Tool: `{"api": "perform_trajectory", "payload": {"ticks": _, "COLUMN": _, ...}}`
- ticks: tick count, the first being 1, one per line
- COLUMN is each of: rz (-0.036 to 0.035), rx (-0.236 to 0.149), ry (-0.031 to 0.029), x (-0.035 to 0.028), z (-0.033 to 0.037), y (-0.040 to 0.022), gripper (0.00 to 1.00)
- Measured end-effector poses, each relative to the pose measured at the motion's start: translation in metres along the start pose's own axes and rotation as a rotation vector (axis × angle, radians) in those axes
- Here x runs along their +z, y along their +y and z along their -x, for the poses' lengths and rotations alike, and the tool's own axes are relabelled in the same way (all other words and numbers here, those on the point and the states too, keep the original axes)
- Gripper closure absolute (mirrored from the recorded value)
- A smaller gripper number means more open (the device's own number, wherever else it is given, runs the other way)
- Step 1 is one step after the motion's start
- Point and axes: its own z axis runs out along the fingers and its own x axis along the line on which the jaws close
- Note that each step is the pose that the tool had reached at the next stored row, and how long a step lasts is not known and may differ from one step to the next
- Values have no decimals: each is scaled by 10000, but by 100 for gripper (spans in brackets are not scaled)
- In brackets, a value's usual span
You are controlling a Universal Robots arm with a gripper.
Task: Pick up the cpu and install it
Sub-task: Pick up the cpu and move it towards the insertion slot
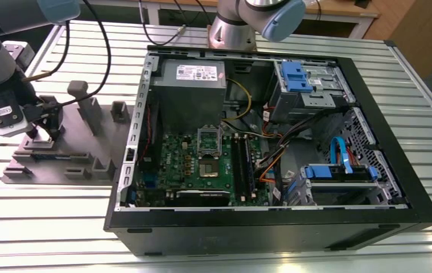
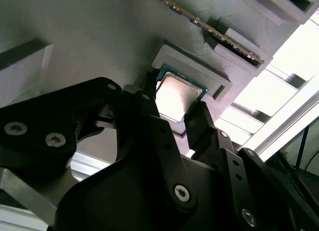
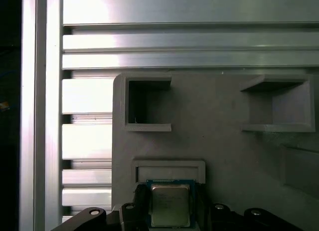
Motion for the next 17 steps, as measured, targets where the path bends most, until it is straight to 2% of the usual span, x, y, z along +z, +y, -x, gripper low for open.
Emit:
{"api": "perform_trajectory", "payload": {"ticks": 4, "rz": 1, "rx": 0, "ry": -2, "x": -32, "z": 0, "y": 2, "gripper": 53}}
{"api": "perform_trajectory", "payload": {"ticks": 13, "rz": 2, "rx": 0, "ry": -2, "x": -158, "z": 0, "y": 8, "gripper": 53}}
{"api": "perform_trajectory", "payload": {"ticks": 17, "rz": 12, "rx": 0, "ry": -3, "x": -161, "z": 0, "y": 8, "gripper": 53}}
